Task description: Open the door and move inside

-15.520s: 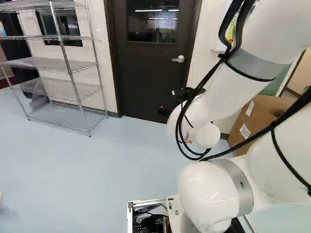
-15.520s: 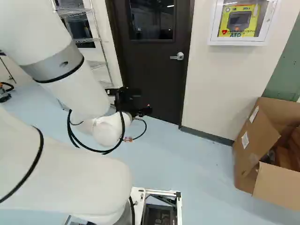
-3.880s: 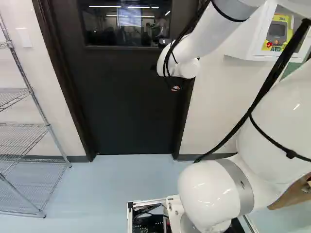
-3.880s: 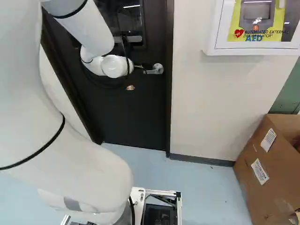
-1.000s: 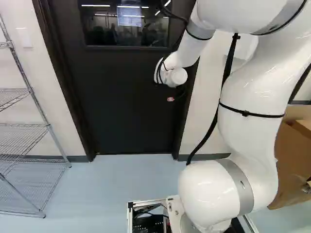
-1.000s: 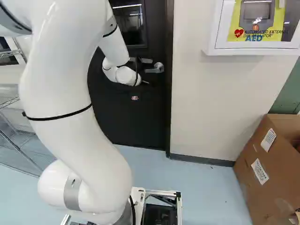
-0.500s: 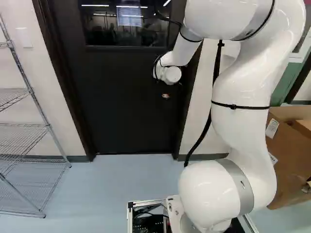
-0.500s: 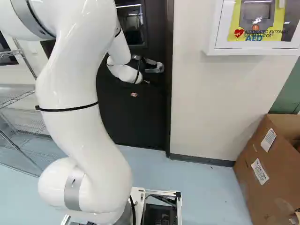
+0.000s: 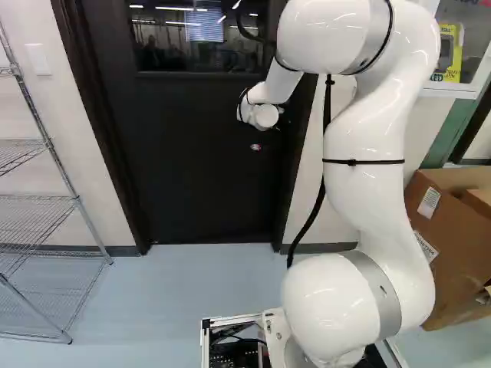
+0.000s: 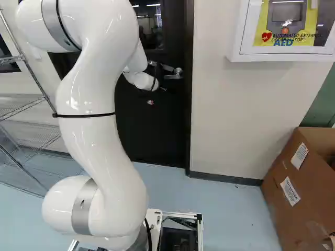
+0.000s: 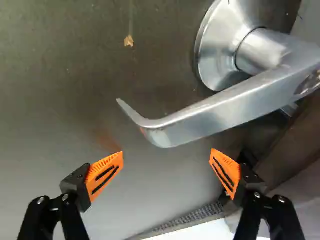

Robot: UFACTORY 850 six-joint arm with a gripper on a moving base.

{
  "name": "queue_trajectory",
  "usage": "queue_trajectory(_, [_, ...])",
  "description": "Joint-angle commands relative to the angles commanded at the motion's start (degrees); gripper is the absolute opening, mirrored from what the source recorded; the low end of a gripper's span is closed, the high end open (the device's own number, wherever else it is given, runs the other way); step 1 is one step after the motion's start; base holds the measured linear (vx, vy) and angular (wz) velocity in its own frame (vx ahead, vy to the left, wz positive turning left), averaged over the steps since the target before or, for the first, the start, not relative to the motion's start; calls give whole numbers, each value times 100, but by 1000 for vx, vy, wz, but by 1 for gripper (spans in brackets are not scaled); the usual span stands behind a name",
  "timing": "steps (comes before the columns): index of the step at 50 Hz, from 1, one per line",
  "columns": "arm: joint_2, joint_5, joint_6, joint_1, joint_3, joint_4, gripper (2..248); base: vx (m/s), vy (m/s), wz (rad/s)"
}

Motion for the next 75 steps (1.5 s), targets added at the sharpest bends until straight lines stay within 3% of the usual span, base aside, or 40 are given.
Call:
queue_trajectory(46, [-1220,0,0,173,-1599,-42,247,0,0,0])
queue_trajectory(62, [-1391,0,0,364,-1832,-807,247,0,0,0])
queue_trajectory(75, [-1730,0,0,445,-2297,-1515,247,0,0,0])
